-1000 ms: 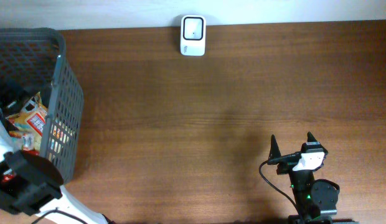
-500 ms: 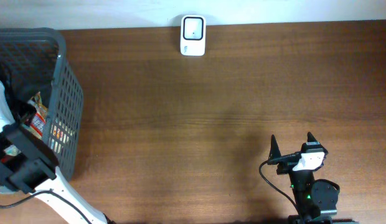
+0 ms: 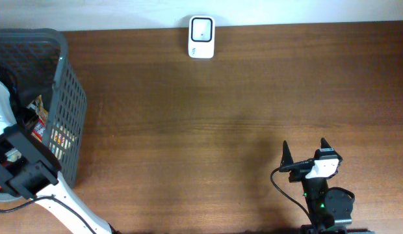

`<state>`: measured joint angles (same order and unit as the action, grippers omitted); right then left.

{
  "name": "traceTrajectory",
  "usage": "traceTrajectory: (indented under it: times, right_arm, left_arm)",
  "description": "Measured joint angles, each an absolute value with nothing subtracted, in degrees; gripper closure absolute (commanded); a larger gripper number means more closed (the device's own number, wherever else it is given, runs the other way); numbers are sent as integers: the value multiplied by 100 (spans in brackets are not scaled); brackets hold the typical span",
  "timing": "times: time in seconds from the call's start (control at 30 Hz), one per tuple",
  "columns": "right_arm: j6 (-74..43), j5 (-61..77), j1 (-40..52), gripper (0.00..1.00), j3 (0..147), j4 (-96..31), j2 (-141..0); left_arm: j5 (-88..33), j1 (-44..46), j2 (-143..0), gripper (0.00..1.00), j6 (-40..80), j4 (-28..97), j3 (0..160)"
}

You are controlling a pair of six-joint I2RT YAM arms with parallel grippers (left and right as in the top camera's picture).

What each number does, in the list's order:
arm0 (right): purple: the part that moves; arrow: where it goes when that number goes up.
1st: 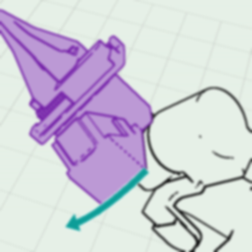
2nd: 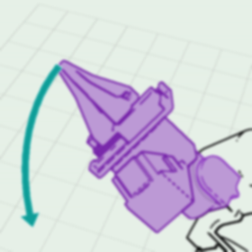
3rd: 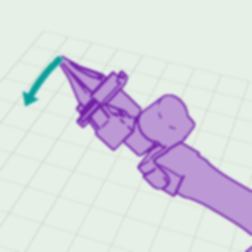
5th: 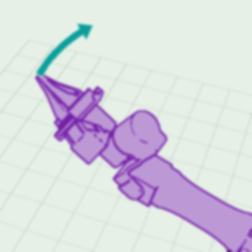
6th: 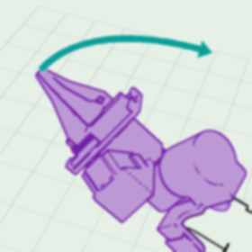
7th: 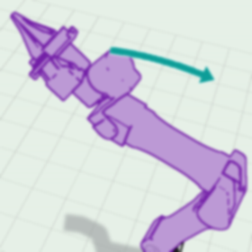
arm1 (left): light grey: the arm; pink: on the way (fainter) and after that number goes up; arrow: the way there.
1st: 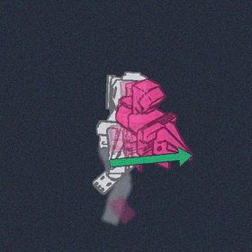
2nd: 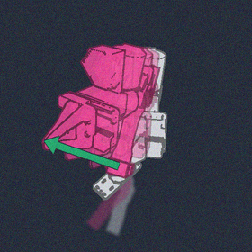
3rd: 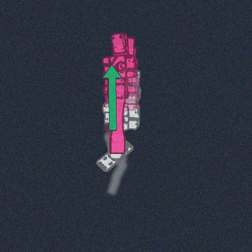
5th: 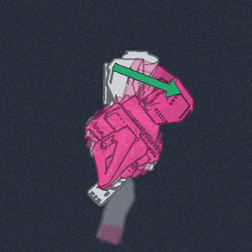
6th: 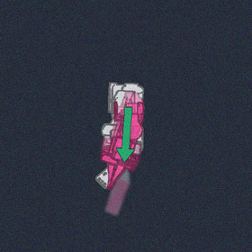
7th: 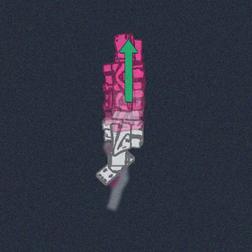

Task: Scan the item barcode
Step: 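Reach the left gripper into the grey basket toward the orange tissue pack, then lift the orange tissue pack out and place it on the table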

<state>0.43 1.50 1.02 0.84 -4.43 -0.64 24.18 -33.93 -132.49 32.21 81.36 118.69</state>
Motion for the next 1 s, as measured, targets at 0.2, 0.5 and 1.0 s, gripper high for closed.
traceTrajectory:
  times: [0.2,0.5,1.0]
  right_arm:
    - [40,148,102,1,84,-443,-64]
    - [40,150,102,1,84,-443,-64]
    - [43,148,102,2,84,-443,-62]
  left_arm:
    - [2377,-3393,-13249,100,3240,8621,11878]
    - [1382,-3387,-13255,44,2926,9642,14003]
    - [1826,-3389,-13255,48,2958,8023,11817]
